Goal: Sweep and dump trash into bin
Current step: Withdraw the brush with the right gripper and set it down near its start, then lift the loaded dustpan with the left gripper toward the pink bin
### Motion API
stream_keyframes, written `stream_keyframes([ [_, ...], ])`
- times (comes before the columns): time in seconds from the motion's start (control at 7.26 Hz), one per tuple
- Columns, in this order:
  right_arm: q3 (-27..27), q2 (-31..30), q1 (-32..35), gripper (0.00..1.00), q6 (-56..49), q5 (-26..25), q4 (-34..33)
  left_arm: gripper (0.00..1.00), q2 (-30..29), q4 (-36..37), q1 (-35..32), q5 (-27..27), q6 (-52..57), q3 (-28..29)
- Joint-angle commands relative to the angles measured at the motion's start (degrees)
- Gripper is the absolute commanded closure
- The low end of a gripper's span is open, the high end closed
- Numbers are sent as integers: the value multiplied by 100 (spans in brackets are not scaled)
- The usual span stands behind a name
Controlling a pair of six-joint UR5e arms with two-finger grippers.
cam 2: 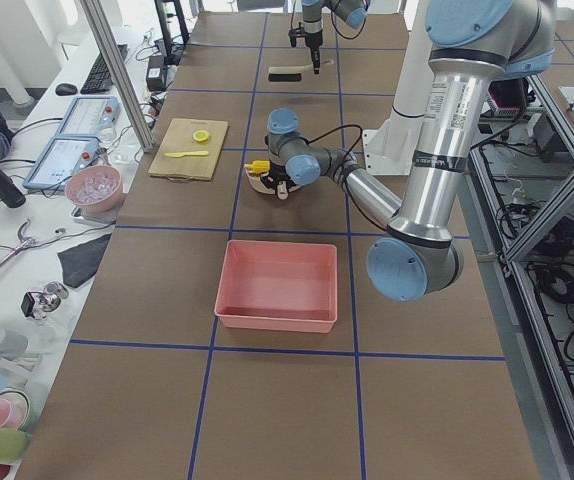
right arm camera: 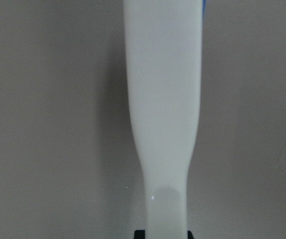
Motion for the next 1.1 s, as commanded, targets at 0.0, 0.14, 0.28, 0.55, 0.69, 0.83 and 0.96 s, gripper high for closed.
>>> stream_keyframes([
  [0.0, -347, -679, 46, 100, 238, 254, 1157, 85, 1, -23, 19, -10, -3, 49],
  [0.14, -365, -924, 55, 100, 230, 246, 1194, 91, 1, -23, 28, -1, -12, 66],
  [0.28, -487, -1153, 63, 100, 256, 237, 1630, 96, 1, -23, 19, -10, -12, 67],
  [0.55, -742, -1428, 55, 100, 299, 202, 2231, 100, 1, -49, 19, -115, -29, 58],
  [0.69, -743, -1428, 46, 100, 309, 211, 2240, 100, 1, -136, 19, -124, -108, 67],
  [0.83, -752, -1428, 46, 100, 300, 211, 2241, 100, 10, -355, 19, -133, -135, 110],
  [0.96, -769, -1428, 37, 100, 309, 211, 2232, 100, 10, -435, 19, -133, -126, 145],
])
